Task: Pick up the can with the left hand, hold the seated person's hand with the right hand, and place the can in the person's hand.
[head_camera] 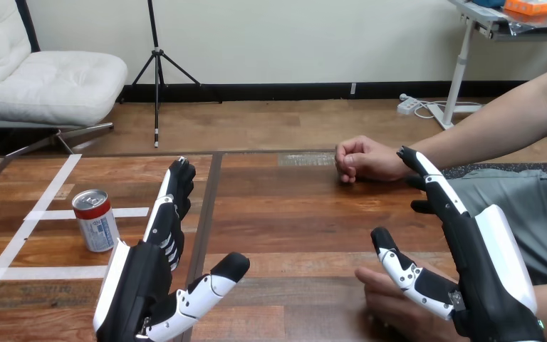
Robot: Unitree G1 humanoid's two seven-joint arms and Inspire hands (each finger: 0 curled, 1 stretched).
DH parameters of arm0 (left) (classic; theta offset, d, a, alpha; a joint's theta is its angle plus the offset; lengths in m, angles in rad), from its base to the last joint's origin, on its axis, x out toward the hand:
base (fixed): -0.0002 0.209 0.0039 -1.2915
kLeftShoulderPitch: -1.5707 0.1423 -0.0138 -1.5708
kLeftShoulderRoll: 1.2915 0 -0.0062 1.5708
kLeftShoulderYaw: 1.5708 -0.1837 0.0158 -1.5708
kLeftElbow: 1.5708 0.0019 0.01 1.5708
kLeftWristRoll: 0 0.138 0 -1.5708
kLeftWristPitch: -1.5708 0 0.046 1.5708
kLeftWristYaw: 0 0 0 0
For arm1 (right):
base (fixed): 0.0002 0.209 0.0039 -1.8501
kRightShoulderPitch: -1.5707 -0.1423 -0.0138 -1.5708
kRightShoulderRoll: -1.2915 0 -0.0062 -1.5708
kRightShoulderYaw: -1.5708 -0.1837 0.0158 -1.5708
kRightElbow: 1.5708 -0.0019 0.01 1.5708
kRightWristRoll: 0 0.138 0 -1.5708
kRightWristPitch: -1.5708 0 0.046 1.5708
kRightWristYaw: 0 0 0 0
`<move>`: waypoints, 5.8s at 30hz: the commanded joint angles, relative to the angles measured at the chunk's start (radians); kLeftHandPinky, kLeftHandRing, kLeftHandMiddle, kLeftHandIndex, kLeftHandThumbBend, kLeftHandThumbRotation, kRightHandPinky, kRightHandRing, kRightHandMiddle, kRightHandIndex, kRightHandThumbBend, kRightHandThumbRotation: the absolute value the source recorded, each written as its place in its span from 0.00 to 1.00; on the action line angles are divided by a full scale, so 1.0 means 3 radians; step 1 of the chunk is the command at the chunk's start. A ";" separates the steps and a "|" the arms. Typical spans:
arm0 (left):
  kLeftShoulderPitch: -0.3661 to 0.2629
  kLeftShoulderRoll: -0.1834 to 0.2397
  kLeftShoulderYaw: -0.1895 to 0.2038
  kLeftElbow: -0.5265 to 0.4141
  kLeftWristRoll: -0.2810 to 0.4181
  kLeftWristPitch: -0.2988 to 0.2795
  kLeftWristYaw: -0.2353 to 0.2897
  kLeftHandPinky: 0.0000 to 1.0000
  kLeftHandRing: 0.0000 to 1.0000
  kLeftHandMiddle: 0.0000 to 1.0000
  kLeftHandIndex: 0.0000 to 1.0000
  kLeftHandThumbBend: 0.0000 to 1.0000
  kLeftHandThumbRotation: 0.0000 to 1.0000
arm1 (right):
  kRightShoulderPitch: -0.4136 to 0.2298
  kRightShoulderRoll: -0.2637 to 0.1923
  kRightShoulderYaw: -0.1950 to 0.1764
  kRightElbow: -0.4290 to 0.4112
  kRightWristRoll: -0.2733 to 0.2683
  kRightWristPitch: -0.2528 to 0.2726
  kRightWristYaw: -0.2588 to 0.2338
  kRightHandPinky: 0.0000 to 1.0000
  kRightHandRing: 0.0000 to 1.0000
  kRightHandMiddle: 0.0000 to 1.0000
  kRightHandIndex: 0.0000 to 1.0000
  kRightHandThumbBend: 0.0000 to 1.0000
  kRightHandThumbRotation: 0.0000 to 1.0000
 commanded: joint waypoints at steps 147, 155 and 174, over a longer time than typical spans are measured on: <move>-0.1671 0.0566 0.0780 0.0218 0.1573 0.2391 0.0992 0.67 0.81 0.86 0.88 0.88 0.02 | -0.0168 -0.0136 -0.0078 -0.0017 0.0125 0.0073 0.0129 0.78 0.88 0.93 0.91 0.32 0.00; -0.1752 0.0579 0.0736 0.0099 0.1670 0.2689 0.0898 0.67 0.81 0.86 0.88 0.87 0.03 | -0.0169 -0.0139 -0.0063 -0.0007 0.0146 0.0081 0.0123 0.78 0.88 0.93 0.91 0.33 0.00; -0.1934 0.0687 0.0633 0.0247 0.1846 0.2820 0.0863 0.68 0.83 0.89 0.90 0.82 0.04 | -0.0174 -0.0153 -0.0064 -0.0004 0.0138 0.0080 0.0128 0.78 0.88 0.93 0.91 0.33 0.00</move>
